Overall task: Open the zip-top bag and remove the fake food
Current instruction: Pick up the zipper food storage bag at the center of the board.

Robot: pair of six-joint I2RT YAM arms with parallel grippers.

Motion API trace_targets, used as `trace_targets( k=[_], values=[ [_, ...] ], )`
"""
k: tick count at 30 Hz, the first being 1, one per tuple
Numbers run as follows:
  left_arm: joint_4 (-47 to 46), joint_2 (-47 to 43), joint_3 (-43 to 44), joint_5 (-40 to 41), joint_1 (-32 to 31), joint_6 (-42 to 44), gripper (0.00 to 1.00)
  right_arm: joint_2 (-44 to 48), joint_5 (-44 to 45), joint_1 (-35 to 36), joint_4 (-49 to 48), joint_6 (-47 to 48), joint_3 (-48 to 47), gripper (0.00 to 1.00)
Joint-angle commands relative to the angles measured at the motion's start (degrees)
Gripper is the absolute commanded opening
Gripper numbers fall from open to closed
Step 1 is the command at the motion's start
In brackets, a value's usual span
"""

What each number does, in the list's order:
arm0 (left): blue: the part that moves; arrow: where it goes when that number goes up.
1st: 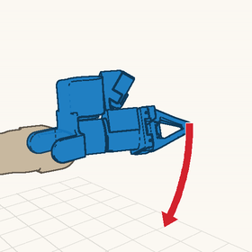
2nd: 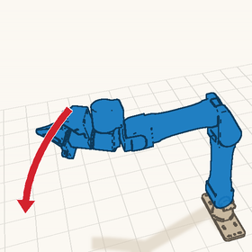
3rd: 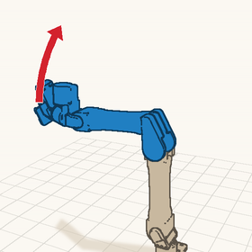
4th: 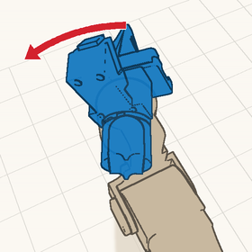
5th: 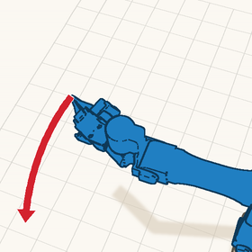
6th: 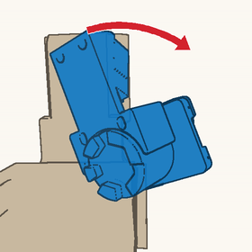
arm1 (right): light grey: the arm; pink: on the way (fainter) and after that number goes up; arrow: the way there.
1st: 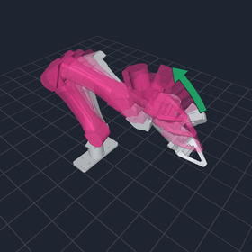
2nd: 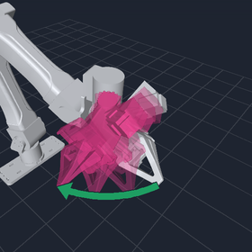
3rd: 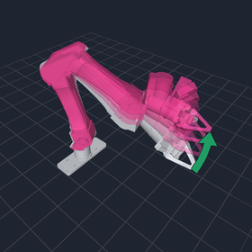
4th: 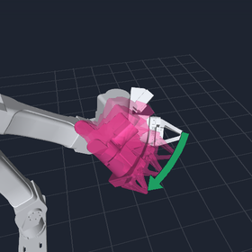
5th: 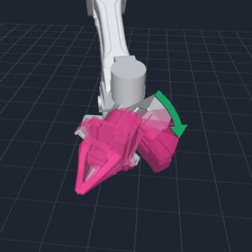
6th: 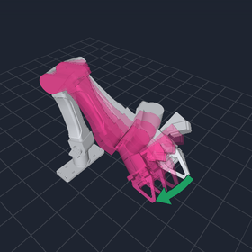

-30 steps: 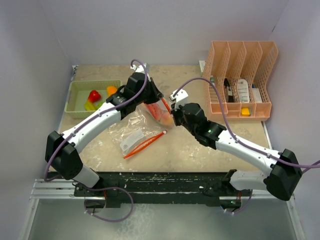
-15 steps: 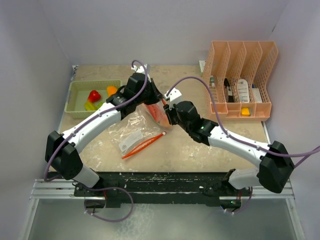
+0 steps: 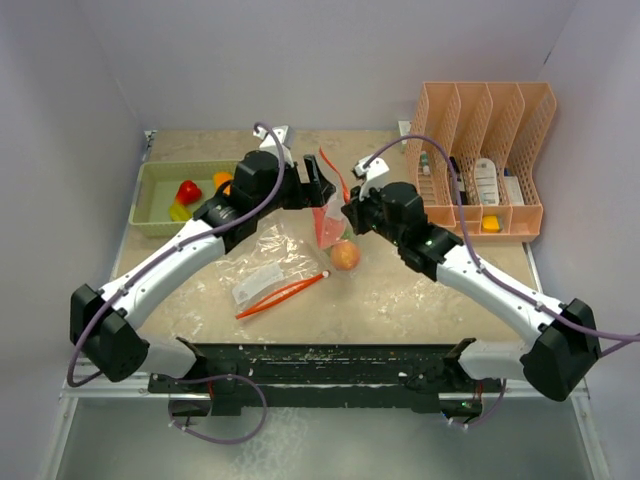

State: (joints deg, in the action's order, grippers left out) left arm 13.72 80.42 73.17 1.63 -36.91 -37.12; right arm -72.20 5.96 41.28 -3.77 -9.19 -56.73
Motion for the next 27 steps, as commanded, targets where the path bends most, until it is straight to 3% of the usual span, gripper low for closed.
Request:
trace_targets(
  k=[1,7,14,19,27],
  values=[
    [-8.54,-5.81,-2.69,-2.78,-0.15,9.42,0.92,1.02,-12.44,-4.69,-1.41,-2.87,-2.63,0.0],
    [-11.41,-9.0,-4.96,-3.52,-0.13,16.71,0.91,2.57,-18.87,-5.5,0.88,-0.29,-3.65,0.0],
    [-19.32,-8.64,-6.33,-15.38,-0.18,28.09,0.9,4.78,-24.24,-6.37,4.77,3.24,-5.03,0.0],
    [-22.28,-5.76,-8.27,-10.64,0.02,29.23,0.81,5.85,-24.86,-6.79,5.35,3.44,-5.18,0.0],
    [-23.46,-3.52,-11.71,-19.68,0.95,46.22,0.99,6.39,-26.0,-7.45,6.62,4.89,-5.28,0.0]
  ],
)
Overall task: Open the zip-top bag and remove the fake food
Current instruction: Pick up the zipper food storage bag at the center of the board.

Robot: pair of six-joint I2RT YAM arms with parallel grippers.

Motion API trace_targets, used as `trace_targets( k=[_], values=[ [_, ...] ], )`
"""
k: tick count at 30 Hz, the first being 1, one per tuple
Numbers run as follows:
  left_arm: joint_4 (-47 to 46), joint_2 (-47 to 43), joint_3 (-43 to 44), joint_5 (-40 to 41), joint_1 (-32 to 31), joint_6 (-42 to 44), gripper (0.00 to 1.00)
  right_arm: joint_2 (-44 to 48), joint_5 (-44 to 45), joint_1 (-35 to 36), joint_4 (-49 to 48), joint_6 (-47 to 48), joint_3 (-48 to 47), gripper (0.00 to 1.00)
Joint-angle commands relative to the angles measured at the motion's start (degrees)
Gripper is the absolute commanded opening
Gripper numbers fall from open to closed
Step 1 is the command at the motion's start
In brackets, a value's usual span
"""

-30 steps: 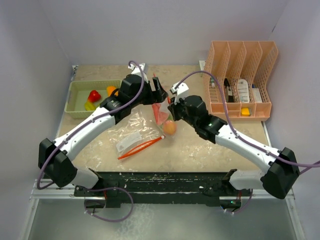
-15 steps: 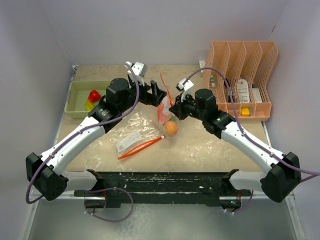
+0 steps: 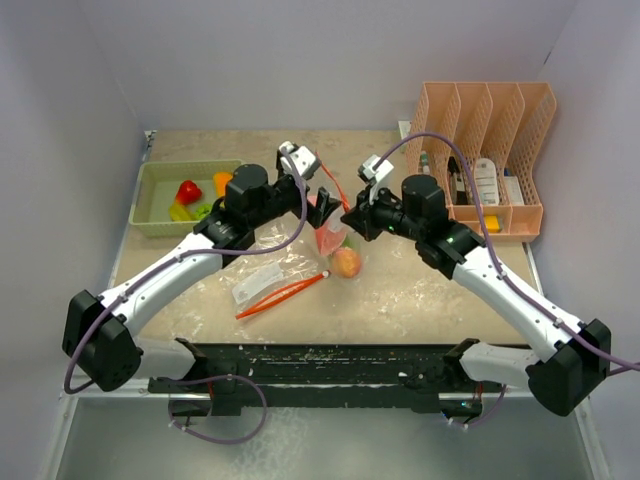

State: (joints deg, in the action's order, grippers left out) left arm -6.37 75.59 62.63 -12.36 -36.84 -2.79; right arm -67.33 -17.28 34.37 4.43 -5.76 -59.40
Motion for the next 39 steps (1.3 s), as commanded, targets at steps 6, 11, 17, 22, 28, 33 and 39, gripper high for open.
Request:
trace_targets(
  k=[6,11,17,22,28,33,39],
  values=[
    [-5.41,4.3,-2.88,-30.98,9.81,18.84,1.0,1.46,-5.96,-0.62,0.51,3.15,-3.01,0.0],
    [2.9,7.57,2.08,-34.43,10.49,30.61,0.97,0.79,-7.21,-0.68,3.89,4.89,-4.4,0.0],
    [2.55,10.25,5.01,-41.71,10.46,36.34,0.91,-0.71,-6.63,-0.68,8.28,6.72,-7.05,0.0],
    [2.86,11.62,7.31,-41.85,10.45,39.6,0.87,-0.78,-5.95,-0.62,9.17,6.71,-7.4,0.0],
    [4.59,12.71,9.76,-38.52,10.65,42.72,0.87,-0.78,-5.07,-0.64,9.26,6.38,-6.4,0.0],
    [-1.8,15.82,11.35,-41.56,9.94,39.23,0.77,-0.85,-3.73,-0.63,9.35,7.63,-6.02,0.0],
    [-2.68,19.13,13.82,-45.66,9.42,39.4,0.7,-1.86,-3.44,-0.62,9.94,9.26,-6.88,0.0]
  ],
)
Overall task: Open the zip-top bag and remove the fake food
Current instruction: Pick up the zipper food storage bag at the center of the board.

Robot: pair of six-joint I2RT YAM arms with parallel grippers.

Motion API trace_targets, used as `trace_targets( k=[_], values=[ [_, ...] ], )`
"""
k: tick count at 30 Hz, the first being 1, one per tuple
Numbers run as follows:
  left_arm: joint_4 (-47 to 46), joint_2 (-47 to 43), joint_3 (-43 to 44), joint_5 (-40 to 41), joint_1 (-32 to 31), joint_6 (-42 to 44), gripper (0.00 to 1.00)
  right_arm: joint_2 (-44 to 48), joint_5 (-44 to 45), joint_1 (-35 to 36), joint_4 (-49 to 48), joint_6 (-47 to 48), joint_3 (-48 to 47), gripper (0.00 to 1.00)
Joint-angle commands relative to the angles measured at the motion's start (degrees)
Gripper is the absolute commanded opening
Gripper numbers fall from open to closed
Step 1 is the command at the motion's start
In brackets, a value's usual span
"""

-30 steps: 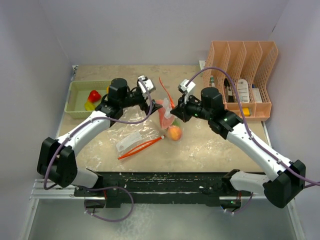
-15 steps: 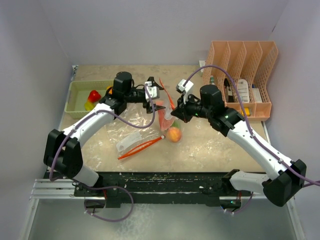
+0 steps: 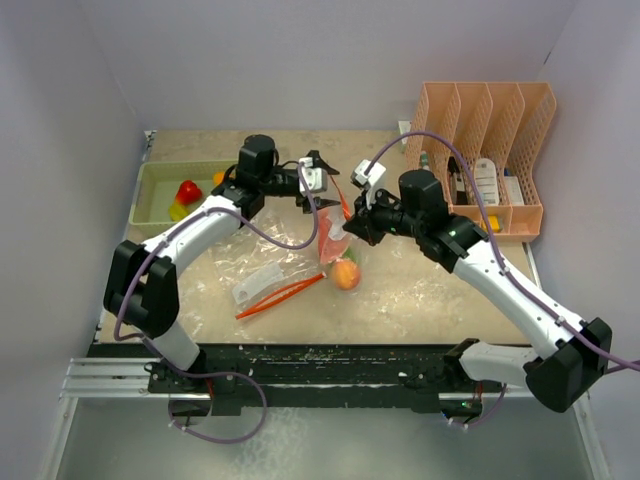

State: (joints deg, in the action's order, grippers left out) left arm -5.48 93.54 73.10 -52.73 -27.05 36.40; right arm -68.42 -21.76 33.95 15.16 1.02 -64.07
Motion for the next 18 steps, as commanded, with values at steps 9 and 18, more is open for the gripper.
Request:
trace_targets(
  k=[9,18],
  values=[
    [2.78,3.05,7.65,-7.38,-0.37,1.25,0.11,-1.58,2.14,-0.22,-0.21,2.94,-2.69,0.0],
    [-2.92,4.91,8.75,-6.22,1.38,-13.99,0.0,2.71,14.47,-0.24,-3.61,-1.31,-0.19,0.55]
  ],
)
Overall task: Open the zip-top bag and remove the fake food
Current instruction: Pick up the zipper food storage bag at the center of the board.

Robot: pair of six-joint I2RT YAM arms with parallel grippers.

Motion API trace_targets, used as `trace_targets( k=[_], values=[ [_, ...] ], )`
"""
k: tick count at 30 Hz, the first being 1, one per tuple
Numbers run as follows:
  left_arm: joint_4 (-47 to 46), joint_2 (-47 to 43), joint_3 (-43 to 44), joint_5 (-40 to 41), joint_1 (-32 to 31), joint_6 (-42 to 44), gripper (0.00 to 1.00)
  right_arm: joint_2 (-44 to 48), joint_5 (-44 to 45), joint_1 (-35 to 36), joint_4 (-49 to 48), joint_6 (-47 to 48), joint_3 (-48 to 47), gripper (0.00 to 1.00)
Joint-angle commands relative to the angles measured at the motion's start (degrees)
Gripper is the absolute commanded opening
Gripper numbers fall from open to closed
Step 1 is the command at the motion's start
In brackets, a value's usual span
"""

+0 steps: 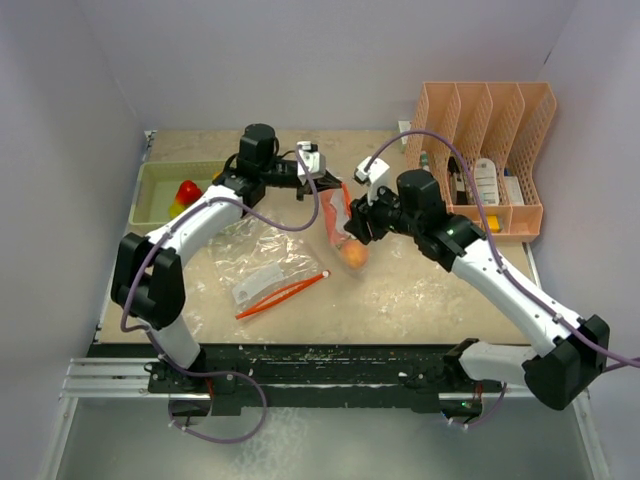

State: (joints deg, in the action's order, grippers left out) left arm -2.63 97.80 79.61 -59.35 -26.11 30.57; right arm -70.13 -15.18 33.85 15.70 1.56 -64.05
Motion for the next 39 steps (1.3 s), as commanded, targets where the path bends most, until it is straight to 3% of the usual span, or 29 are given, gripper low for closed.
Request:
trace_targets(
  k=[1,4,9,14,20,26,34,39],
  values=[
    [-6.51,0.6,2.16,1.85,0.44,-9.28,0.0,6.28,9.45,-0.14,-4.34,-2.29,0.25,0.6],
    [-7.02,0.35,2.49,4.09,0.4,-11.57,0.0,10.4,14.78,-0.1,-6.81,-2.79,2.29,0.66],
    [-5.5,0.01,4.22,3.91,0.44,-14.69,0.0,14.11,20.54,-0.11,-9.56,-1.59,5.86,0.64],
    [-0.97,0.16,6.34,6.22,0.44,-15.02,0.0,18.97,13.36,-0.11,-12.62,-2.57,10.28,0.6],
    [-1.75,0.04,6.39,6.38,0.43,-17.53,0.0,17.31,7.53,-0.1,-15.01,-2.55,12.59,0.63],
    [-2.04,-0.9,6.16,6.27,0.44,-18.64,0.0,15.97,6.4,-0.07,-16.13,-2.09,12.65,0.63],
    [0.09,-1.28,7.3,6.22,0.44,-17.86,0.0,17.44,7.41,-0.02,-17.07,-3.26,16.3,0.72],
    [0.38,-2.16,7.02,5.96,0.44,-17.75,0.0,16.02,8.9,-0.01,-20.27,-4.13,17.49,0.68]
  ],
)
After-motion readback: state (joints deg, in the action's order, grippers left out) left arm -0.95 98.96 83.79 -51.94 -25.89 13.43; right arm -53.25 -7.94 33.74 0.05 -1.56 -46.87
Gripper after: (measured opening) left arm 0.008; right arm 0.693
